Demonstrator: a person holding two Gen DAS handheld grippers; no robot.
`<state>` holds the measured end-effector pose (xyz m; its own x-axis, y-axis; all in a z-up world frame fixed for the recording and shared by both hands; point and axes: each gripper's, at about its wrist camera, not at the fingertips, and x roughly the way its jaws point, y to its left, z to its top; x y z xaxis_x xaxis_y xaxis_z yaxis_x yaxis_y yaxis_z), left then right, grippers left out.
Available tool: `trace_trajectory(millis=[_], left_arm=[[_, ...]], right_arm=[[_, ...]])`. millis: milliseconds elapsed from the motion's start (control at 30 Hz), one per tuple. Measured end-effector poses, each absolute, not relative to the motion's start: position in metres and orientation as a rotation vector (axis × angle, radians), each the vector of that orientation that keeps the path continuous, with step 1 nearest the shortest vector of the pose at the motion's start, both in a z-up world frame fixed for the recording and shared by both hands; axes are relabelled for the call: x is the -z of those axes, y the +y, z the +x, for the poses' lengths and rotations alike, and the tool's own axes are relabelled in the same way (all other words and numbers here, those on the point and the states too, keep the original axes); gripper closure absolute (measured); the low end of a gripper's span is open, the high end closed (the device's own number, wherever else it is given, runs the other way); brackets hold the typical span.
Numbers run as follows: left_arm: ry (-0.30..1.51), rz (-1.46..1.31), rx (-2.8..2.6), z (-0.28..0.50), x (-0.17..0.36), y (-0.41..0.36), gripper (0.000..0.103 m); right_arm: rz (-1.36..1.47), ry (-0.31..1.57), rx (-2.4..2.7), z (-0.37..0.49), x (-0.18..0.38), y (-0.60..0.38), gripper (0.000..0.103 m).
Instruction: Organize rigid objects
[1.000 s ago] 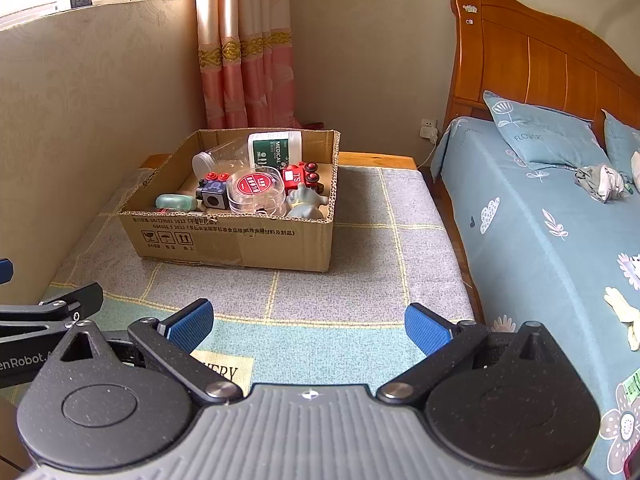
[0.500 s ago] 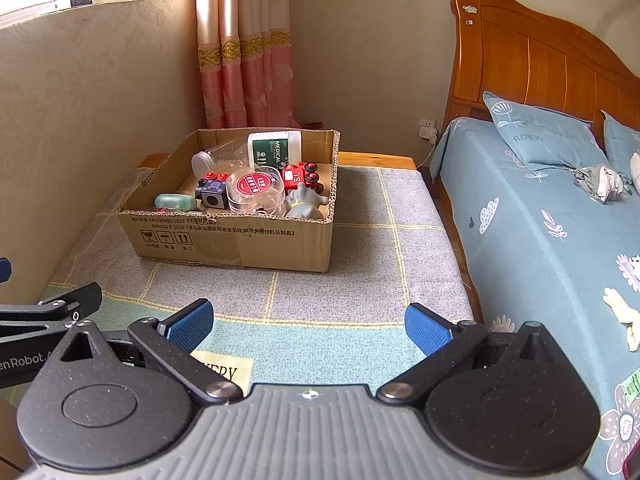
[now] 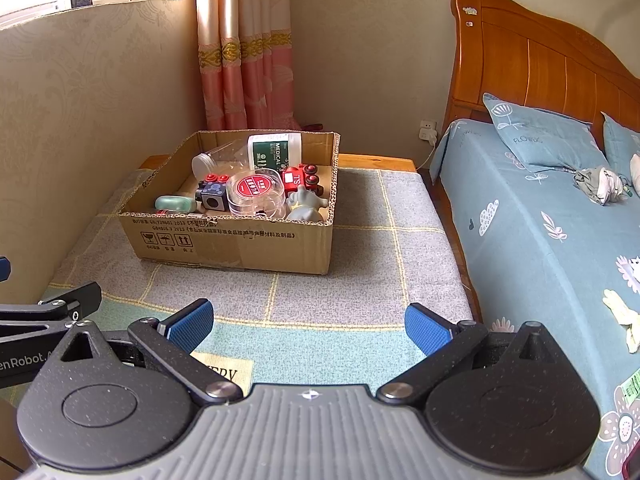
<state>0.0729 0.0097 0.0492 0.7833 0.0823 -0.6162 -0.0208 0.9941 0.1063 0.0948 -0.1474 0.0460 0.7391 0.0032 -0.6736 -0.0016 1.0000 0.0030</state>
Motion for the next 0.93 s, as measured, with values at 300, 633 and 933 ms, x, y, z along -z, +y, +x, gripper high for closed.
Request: trace_trajectory(millis=[300, 633, 933], left_arm=[[0.668, 0.097, -0.057, 0.0730, -0.0504, 0.0092, 0.002], [0.670, 0.095, -0.058, 0.0733, -0.0505, 0.0100, 0.002], [0.674, 0.091, -0.057, 0.0737, -0.0508, 0.0122, 0.002]], right_arm=[[-0.004, 0.734, -0.003, 0.0960, -0.0470, -0.1463, 0.000], [-0.005, 0.734, -0.004, 0.0958, -0.0469, -0.1458, 0.000], [-0.005, 0.734, -0.003, 0.0959, -0.0475, -0.1465, 0.000]])
